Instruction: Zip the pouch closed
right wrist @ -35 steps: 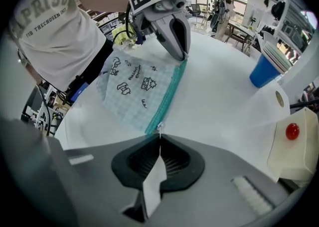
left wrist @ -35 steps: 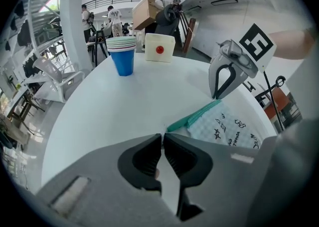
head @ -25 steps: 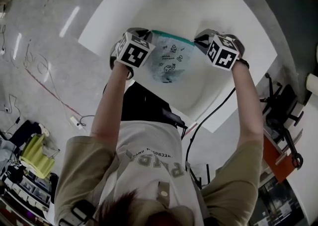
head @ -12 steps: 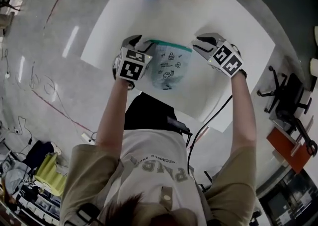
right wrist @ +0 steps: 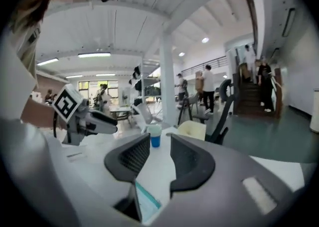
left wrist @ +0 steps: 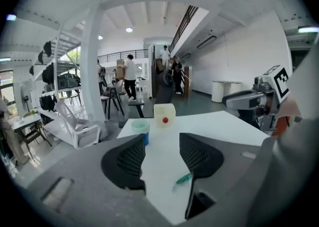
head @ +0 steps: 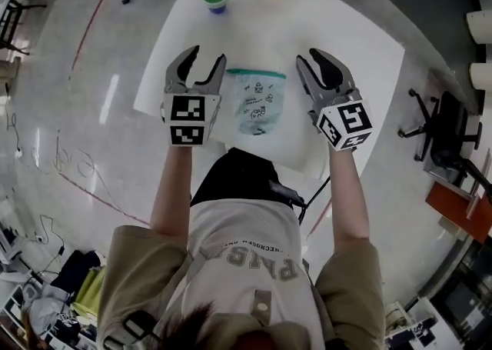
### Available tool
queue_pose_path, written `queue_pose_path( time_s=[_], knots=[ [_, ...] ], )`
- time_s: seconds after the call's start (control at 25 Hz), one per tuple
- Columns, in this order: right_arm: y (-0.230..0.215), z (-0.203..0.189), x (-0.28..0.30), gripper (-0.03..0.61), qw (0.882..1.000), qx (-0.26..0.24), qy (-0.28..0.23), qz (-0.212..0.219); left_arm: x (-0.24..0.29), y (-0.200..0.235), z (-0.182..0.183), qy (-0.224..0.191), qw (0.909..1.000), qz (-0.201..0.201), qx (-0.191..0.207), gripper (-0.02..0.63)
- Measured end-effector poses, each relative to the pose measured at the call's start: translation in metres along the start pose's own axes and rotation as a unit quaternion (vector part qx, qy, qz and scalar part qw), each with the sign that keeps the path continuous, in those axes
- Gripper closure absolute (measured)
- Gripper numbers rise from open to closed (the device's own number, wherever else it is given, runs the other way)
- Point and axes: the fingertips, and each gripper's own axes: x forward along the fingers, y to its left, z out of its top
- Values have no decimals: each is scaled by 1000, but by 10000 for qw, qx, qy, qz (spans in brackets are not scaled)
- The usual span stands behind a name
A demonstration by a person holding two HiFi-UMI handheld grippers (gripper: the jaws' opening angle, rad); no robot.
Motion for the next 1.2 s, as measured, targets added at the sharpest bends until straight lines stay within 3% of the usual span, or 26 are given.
queue_pose_path(
  time_s=[0.2, 0.32, 0.44, 1.0, 1.2],
  knots=[
    [11, 44, -39, 485, 9904, 69, -779, -1136, -41, -1, 40, -717, 9969, 234, -221, 421],
    [22, 57, -55, 520, 9852, 7, -892, -1461, -64, -2, 55, -1052, 9932, 490, -131, 523],
    [29, 65, -62, 554, 9837, -42, -937, -1533, -79, -5, 67, -1341, 9884, 710, 62, 600],
    [45, 93, -80, 580, 9753, -769, -1156, -1715, -113, -16, 95, -2201, 9693, 1093, -109, 601],
    [45, 100, -80, 580, 9738, -934, -1208, -1685, -113, -17, 99, -2273, 9673, 1121, -70, 601]
  ],
)
